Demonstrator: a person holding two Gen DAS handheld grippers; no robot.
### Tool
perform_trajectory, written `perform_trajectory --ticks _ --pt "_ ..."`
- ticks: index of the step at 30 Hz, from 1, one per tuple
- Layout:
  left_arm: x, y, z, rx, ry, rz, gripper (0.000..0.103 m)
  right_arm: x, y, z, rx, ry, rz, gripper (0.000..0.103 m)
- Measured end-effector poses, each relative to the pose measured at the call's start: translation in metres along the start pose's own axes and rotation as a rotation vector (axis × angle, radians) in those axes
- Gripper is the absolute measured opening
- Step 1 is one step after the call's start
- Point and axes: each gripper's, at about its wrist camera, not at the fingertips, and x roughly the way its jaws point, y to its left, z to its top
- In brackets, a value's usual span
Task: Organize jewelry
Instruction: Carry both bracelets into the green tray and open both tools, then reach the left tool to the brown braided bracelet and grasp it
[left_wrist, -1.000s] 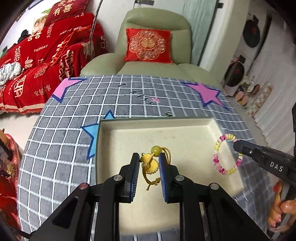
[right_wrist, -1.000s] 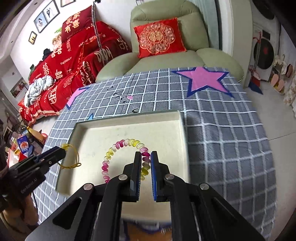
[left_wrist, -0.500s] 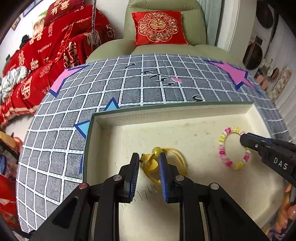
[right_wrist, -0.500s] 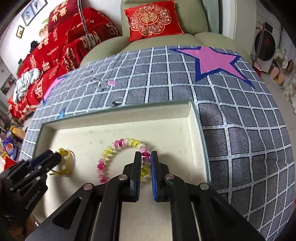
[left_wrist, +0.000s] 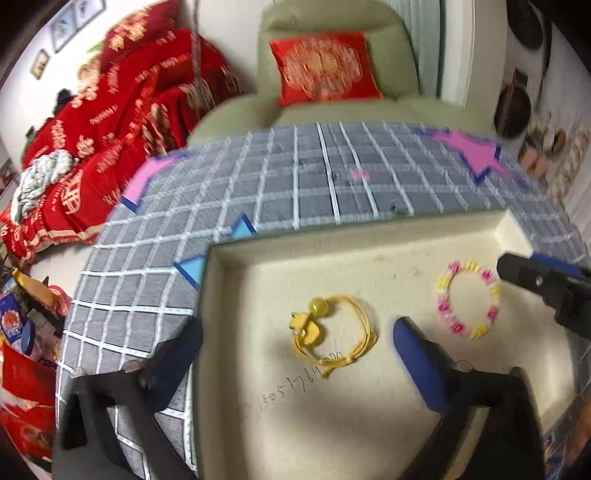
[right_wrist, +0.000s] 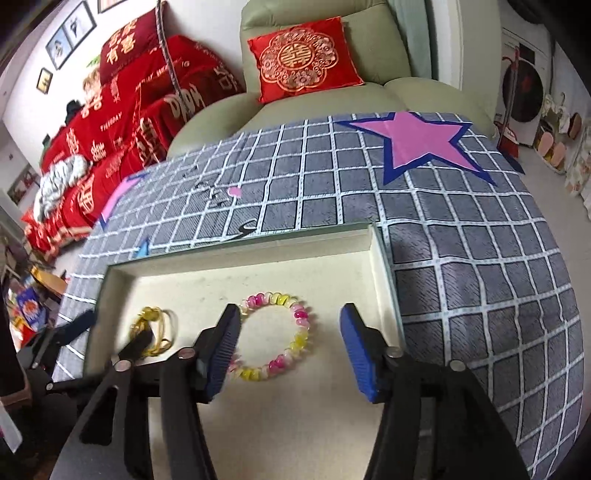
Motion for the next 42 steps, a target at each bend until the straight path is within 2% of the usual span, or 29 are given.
perform_trajectory --ticks 3,6,8,10,18,24,26,30,35,42 --pt "-0.01 -0.001 -0.001 0.004 0.002 -0.015 0.103 -0.013 -0.001 -0.003 0.007 -0.018 0.013 0.069" --pt "-0.027 0.003 -0.006 -0.007 -0.021 -0.017 0.103 -0.029 -0.002 -0.01 0.02 -0.03 0.035 0.078" --pt "-0.043 0.006 -0.013 -0.008 -0.043 -0.025 0.103 -0.039 -0.003 -0.014 0.033 -0.035 0.062 0.079" --pt "-0.058 0.009 -0.02 -0.009 -0.049 -0.045 0.103 -0.052 -0.004 -0.02 0.046 -0.044 0.083 0.086" --pt "-0.11 0.021 -0.06 -0.052 -0.045 -0.141 0.103 -0.109 -0.009 -0.052 0.082 -0.11 0.159 0.088" --pt "-0.135 0.014 -0.099 0.013 -0.047 -0.112 0.103 -0.145 -0.009 -0.081 0.065 -0.149 0.166 0.089" --pt "-0.142 0.012 -0.11 0.037 -0.057 -0.088 0.103 -0.15 -0.012 -0.087 0.07 -0.142 0.174 0.089" --pt "-0.146 0.008 -0.127 0.062 -0.044 -0.114 0.103 -0.159 -0.014 -0.105 0.07 -0.102 0.167 0.089" --pt "-0.142 0.001 -0.146 0.098 -0.022 -0.114 0.103 -0.164 -0.019 -0.128 0.048 -0.067 0.123 0.089" --pt "-0.128 0.0 -0.16 0.093 0.018 -0.125 0.103 -0.158 -0.032 -0.156 0.053 -0.006 0.055 0.089"
